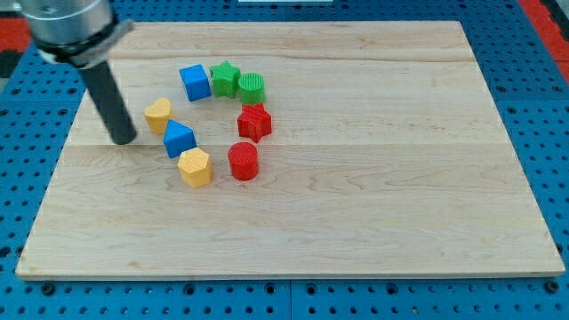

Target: Adjust the blue triangle and yellow heart to form a circle

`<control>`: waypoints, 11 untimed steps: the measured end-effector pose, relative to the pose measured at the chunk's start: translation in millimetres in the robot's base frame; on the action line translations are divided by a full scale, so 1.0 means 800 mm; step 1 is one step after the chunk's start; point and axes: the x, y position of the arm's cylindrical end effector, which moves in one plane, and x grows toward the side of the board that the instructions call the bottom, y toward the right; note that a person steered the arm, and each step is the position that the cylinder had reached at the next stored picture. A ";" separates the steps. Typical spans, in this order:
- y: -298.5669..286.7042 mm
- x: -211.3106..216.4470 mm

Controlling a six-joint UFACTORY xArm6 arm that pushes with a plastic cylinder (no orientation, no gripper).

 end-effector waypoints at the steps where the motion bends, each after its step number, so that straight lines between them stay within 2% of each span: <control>1: -0.017 -0.023; 2: 0.000 -0.051; 7: 0.001 -0.049; 11: 0.037 -0.050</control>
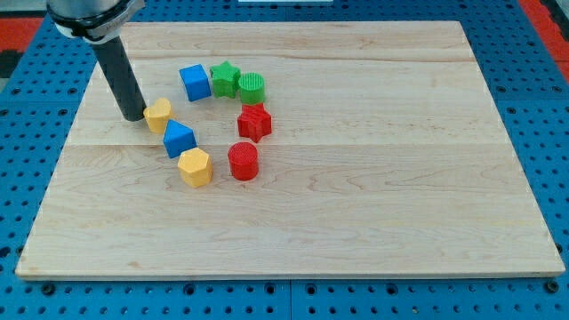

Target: Adjust the blue triangle and yellow heart to form a circle

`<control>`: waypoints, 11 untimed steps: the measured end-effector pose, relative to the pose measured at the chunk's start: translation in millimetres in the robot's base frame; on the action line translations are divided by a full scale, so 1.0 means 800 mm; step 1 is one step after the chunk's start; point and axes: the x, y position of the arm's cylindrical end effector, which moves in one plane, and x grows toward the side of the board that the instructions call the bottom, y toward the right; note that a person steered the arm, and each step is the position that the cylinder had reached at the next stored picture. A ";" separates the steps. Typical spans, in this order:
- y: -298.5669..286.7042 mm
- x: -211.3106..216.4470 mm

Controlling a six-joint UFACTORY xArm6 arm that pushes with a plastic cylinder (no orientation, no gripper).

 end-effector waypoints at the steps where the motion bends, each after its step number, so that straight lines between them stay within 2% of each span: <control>1: 0.005 -0.005; 4: 0.002 -0.023; 8: -0.018 0.025; 11: 0.010 0.023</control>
